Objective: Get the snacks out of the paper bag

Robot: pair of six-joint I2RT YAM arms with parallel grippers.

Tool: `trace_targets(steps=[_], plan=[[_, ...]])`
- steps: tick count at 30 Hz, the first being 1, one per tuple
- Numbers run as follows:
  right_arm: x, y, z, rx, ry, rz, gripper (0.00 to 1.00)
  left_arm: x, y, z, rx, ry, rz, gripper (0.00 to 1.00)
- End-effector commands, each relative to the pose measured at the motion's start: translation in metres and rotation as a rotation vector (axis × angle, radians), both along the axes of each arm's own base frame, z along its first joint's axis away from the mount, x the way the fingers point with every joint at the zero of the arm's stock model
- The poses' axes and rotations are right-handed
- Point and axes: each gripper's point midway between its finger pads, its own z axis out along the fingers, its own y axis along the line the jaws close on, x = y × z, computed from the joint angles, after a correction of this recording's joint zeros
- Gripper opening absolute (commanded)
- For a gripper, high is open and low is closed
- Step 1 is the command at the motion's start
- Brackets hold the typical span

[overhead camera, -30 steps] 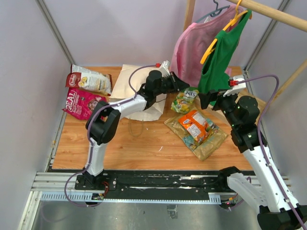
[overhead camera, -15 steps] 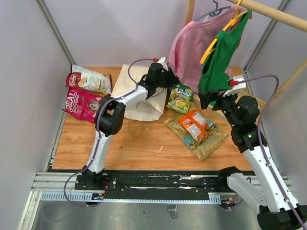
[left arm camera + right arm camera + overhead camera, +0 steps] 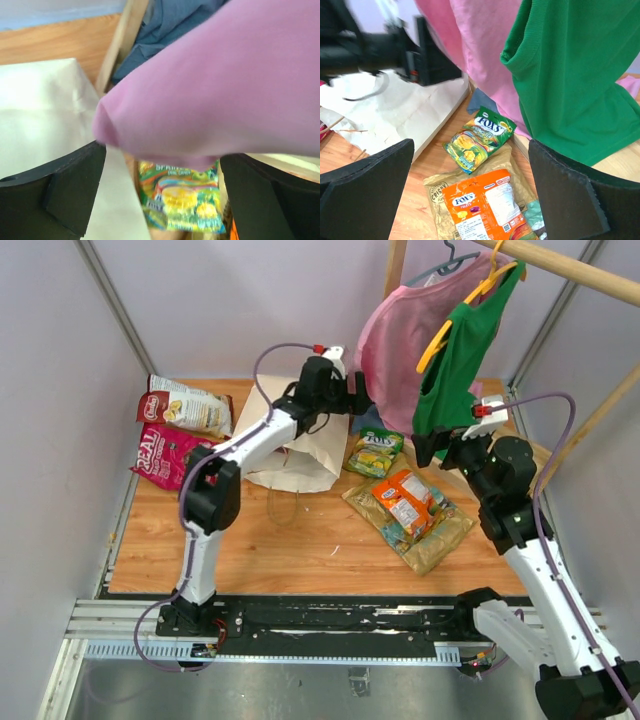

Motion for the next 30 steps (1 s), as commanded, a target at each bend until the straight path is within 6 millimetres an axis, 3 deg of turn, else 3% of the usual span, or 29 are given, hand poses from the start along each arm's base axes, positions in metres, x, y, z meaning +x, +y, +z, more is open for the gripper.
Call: trace_targets(steps=[1,4,5,9,14,16,20,24,26,30], plan=[[0.007,0.002,-0.003,0.004,0.001,0.013,0.98,-0.031,0.056,0.126,-0.009,-0.229,0.123,1.0],[0.011,0.001,-0.008,-0.004,0.013,0.006,0.98,-0.07,0.099,0.134,-0.033,-0.241,0.21,1.0],[0.012,0.0,-0.01,-0.005,0.018,0.0,0.98,-0.089,0.117,0.147,-0.075,-0.267,0.241,1.0],[0.017,0.004,-0.015,0.009,0.027,0.014,0.98,-0.142,0.172,0.122,-0.158,-0.242,0.352,1.0],[0.022,0.011,-0.023,0.026,0.049,0.04,0.98,-0.185,0.245,0.08,-0.115,-0.17,0.555,1.0],[0.023,0.013,-0.026,0.03,0.053,0.044,0.98,-0.204,0.263,0.061,-0.129,-0.145,0.611,1.0],[0.026,0.016,-0.029,0.036,0.058,0.055,0.98,-0.226,0.271,0.022,-0.179,-0.084,0.634,0.98],[0.026,0.018,-0.027,0.039,0.058,0.069,0.98,-0.23,0.263,-0.009,-0.179,-0.004,0.609,0.96],[0.023,0.019,-0.023,0.043,0.049,0.076,0.98,-0.229,0.255,-0.01,-0.194,0.017,0.579,0.94],[0.013,0.016,-0.007,0.038,0.009,0.08,0.98,-0.227,0.242,0.009,-0.241,0.012,0.526,0.91]])
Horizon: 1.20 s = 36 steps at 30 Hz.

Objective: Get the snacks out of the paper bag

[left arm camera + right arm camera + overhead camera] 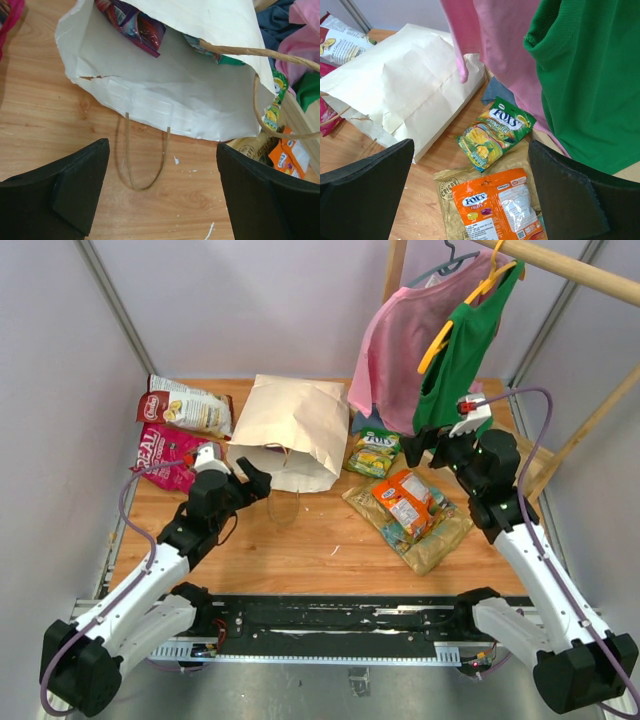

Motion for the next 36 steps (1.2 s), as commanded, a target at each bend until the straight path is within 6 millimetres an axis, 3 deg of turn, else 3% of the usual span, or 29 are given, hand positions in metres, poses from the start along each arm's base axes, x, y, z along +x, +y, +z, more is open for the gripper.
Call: trace_targets(steps=[1,7,10,12,15,21,26,30,36], plan=[[-0.01,-0.006,0.031,0.017,-0.081,0.0,0.98,0.006,-0.014,0.036,-0.091,-0.065,-0.042,0.91],[-0.022,-0.007,0.044,0.028,-0.098,0.012,0.98,0.006,-0.029,0.052,-0.138,-0.074,-0.109,0.88],[-0.022,-0.005,0.045,0.042,-0.104,0.016,0.98,0.005,-0.037,0.048,-0.164,-0.069,-0.14,0.73],[-0.02,-0.005,0.043,0.04,-0.097,0.017,0.98,0.004,-0.036,0.038,-0.163,-0.048,-0.137,0.63],[-0.016,-0.003,0.039,0.041,-0.092,0.02,0.98,0.001,-0.036,0.019,-0.164,-0.024,-0.135,0.56],[-0.003,0.005,0.03,0.052,-0.072,0.04,0.98,0.007,-0.047,-0.02,-0.217,0.012,-0.146,0.54],[0.004,0.007,0.022,0.06,-0.055,0.043,0.98,0.037,-0.049,-0.03,-0.193,-0.012,-0.099,0.57],[0.004,0.007,0.021,0.053,-0.051,0.045,0.98,0.071,-0.061,-0.04,-0.165,0.011,-0.098,0.54],[-0.001,-0.003,0.023,0.026,-0.062,0.002,0.98,0.111,-0.063,-0.077,-0.141,0.063,-0.044,0.52]])
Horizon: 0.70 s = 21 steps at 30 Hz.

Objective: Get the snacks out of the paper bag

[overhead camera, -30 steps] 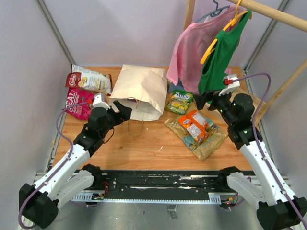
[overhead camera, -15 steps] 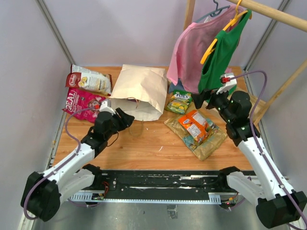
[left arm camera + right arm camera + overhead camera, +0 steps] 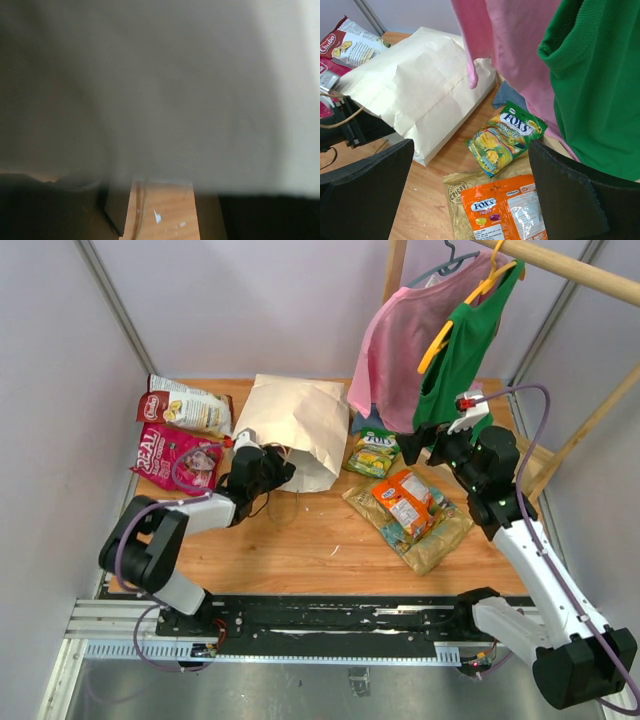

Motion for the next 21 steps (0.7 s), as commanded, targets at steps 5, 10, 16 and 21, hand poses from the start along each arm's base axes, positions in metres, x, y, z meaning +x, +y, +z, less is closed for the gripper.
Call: trace_targets(steps=[5,10,16,21], plan=[[-0.004,-0.014,0.019,-0.001,-0.066,-0.047,0.98,0.062,0.016,-0.006,-0.034,-0.079,0.113,0.48],[-0.004,-0.011,0.02,0.011,-0.067,-0.035,0.98,0.086,0.023,-0.007,-0.074,-0.085,0.156,0.45],[-0.004,-0.008,0.02,0.018,-0.069,-0.025,0.98,0.1,0.031,-0.001,-0.115,-0.135,0.244,0.45],[-0.004,-0.008,0.022,0.02,-0.072,-0.021,0.98,0.109,0.041,-0.009,-0.138,-0.146,0.333,0.44]])
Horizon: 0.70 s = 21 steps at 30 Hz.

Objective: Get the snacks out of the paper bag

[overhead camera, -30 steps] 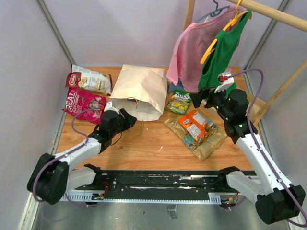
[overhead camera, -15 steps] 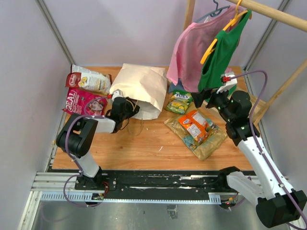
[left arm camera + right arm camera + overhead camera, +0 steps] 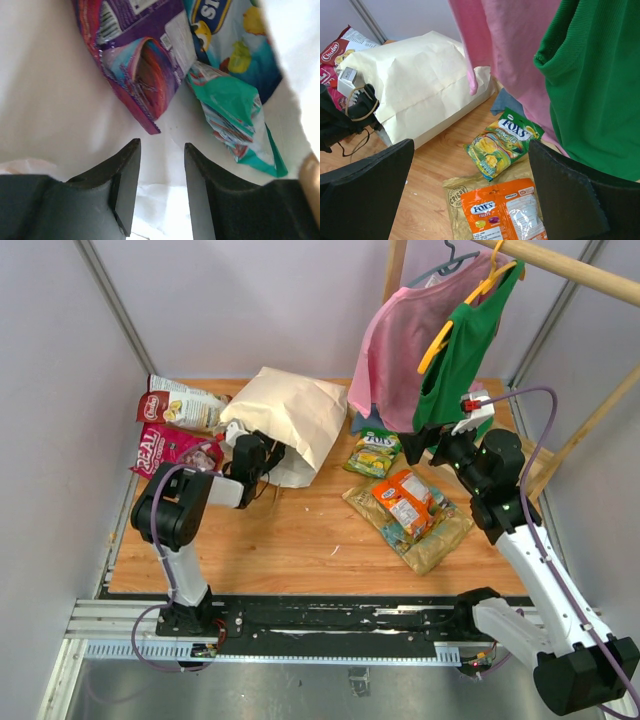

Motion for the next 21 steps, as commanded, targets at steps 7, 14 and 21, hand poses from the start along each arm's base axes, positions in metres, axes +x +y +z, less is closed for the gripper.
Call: trace_targets(steps=[7,14,21], plan=[[-0.002,-0.004,0.012,0.016,-0.044,-0.006,0.98,0.029,0.028,0.0,-0.006,-0.039,0.213,0.44],[-0.004,-0.005,0.014,0.018,-0.047,-0.003,0.98,0.046,0.03,0.002,0.045,-0.042,0.231,0.43],[-0.007,-0.007,0.017,0.009,-0.06,-0.013,0.98,0.038,0.022,0.007,0.023,-0.057,0.173,0.42]])
